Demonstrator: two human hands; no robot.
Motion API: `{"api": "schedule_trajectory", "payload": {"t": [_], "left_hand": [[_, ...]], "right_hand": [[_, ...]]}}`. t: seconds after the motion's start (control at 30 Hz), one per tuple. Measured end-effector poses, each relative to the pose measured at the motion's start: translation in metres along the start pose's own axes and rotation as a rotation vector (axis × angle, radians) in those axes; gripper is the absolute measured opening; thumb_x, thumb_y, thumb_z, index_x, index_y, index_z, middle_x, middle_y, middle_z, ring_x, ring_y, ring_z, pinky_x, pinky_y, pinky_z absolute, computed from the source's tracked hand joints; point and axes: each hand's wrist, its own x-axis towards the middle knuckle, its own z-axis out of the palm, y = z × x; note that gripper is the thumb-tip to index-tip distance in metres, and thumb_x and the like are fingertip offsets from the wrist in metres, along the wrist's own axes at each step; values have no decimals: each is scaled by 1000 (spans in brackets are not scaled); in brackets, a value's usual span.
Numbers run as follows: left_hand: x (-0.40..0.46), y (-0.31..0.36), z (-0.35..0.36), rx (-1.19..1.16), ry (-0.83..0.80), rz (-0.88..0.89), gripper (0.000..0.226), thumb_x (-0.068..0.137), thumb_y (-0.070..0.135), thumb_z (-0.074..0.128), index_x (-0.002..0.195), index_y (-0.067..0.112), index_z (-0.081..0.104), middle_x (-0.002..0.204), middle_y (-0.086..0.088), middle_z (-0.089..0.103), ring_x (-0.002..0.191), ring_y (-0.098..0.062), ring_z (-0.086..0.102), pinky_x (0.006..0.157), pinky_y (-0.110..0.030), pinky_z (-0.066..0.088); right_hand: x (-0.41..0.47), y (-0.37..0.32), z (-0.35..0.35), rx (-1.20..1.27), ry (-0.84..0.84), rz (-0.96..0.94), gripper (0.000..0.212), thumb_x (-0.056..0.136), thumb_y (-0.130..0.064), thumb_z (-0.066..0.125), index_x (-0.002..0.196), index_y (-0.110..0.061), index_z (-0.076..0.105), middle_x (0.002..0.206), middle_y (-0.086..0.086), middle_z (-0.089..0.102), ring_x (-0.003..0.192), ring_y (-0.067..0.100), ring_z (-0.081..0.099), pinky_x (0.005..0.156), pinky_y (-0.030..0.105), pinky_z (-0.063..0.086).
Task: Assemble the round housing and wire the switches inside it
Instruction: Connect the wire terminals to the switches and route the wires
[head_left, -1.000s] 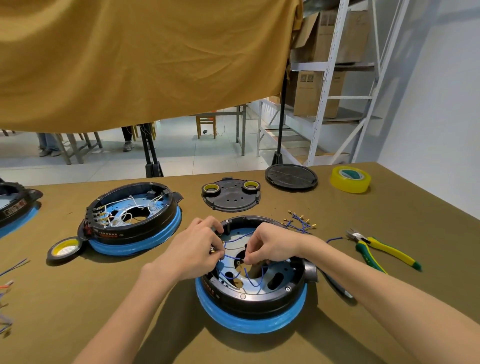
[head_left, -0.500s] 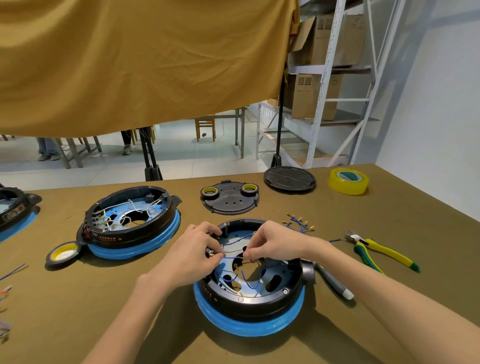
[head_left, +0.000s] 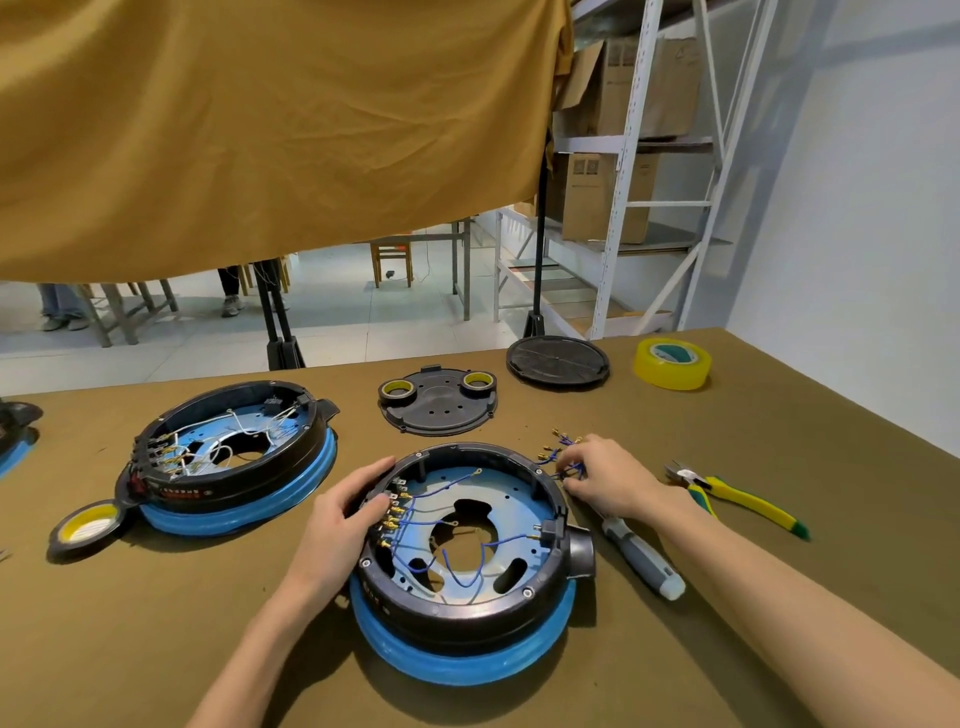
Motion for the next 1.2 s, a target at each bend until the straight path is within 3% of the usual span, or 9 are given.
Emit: {"api": "schedule_trajectory", "payload": {"t": [0.17, 0.33, 0.43, 0.53, 0.63, 0.73, 0.87, 1.0, 1.2], "left_hand": [[0, -5, -1, -82, 20, -20, 43, 101, 5, 56, 137, 28, 63, 130, 16, 64, 111, 6, 63, 80, -11, 53], [0, -8, 3, -156, 64, -25, 42, 100, 4, 57, 135, 24, 65, 127, 13, 68, 111, 1, 65, 82, -14, 52], [-1, -9, 3, -154, 62, -16, 41, 100, 5, 57, 133, 27, 66, 126, 15, 67, 108, 7, 65, 79, -11, 52], [-2, -11, 3, -165, 60, -14, 41, 100, 6, 57, 132, 29, 66, 125, 18, 67, 108, 8, 65, 78, -9, 52], [-2, -12, 2, -169, 56, -19, 41, 101, 7, 57, 134, 29, 65, 126, 18, 68, 112, 2, 65, 83, -18, 54], [-1, -13, 2, -171, 56, -15, 41, 100, 7, 57, 135, 27, 65, 127, 16, 68, 111, 3, 66, 80, -17, 56], [0, -15, 2, -184, 55, -31, 41, 101, 8, 57, 134, 30, 66, 122, 17, 71, 111, 0, 67, 80, -21, 58], [0, -16, 2, -176, 62, -32, 40, 101, 10, 58, 133, 32, 66, 121, 19, 71, 109, 1, 67, 81, -22, 56], [-2, -16, 2, -186, 61, -34, 40, 101, 9, 58, 132, 32, 66, 117, 22, 72, 108, 1, 67, 79, -17, 56]], "right_hand": [[3, 4, 2, 84, 88, -7, 23, 101, -28, 61, 119, -20, 73, 122, 4, 66, 107, 17, 61, 96, 36, 52], [14, 2, 0, 96, 230, 14, 26, 104, -24, 53, 120, -20, 72, 120, 5, 63, 109, 24, 62, 96, 38, 51], [22, -8, 0, 14, 126, -11, 29, 102, -30, 58, 129, -24, 68, 126, 7, 58, 114, 27, 61, 100, 40, 50], [28, -14, 3, -40, 69, -27, 23, 100, -24, 61, 120, -25, 73, 126, 6, 64, 111, 27, 63, 97, 39, 51], [30, -12, 5, 35, 98, -2, 18, 98, -14, 62, 108, -20, 76, 114, 5, 73, 103, 24, 67, 93, 38, 54], [29, -6, 6, 136, 174, -6, 21, 96, -13, 67, 117, -19, 70, 97, -3, 71, 92, 17, 66, 92, 38, 54], [24, -4, 4, 356, 299, -47, 41, 94, -12, 72, 132, -19, 58, 86, -9, 66, 82, 3, 63, 76, 21, 47], [23, -13, -2, 507, 433, -73, 48, 91, -14, 76, 137, -16, 60, 86, -9, 71, 82, 3, 67, 74, 12, 50], [21, -22, -11, 639, 429, -77, 27, 88, -8, 79, 112, -16, 68, 90, 1, 74, 76, 12, 74, 75, 28, 62]]}}
